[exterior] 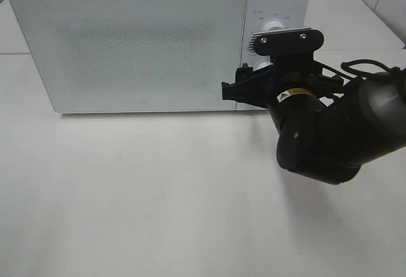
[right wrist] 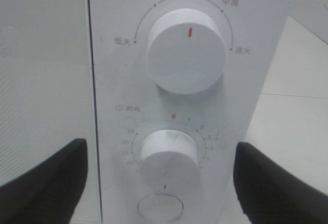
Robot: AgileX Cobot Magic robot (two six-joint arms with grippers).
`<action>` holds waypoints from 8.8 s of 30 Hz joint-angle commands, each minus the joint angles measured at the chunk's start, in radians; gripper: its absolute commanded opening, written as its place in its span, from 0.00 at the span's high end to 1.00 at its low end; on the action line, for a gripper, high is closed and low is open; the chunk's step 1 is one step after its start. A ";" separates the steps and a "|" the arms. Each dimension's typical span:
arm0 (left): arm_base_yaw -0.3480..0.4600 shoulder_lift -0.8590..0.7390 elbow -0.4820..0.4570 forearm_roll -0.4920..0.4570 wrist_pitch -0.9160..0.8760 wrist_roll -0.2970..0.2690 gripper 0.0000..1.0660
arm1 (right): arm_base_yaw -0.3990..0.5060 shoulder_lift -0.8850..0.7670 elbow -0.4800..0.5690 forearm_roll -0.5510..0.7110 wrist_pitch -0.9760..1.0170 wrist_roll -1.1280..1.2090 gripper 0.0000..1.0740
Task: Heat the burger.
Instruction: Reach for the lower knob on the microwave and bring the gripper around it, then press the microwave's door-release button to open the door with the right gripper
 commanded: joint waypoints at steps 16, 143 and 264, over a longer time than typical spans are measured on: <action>-0.004 -0.017 0.003 0.000 -0.008 -0.007 0.08 | -0.095 0.099 -0.113 -0.067 0.043 0.079 0.29; -0.004 -0.017 0.003 0.000 -0.008 -0.007 0.08 | -0.092 0.074 -0.130 -0.101 -0.010 1.437 0.34; -0.004 -0.017 0.003 0.000 -0.008 -0.007 0.08 | -0.642 -1.840 0.201 -0.894 1.956 0.344 0.29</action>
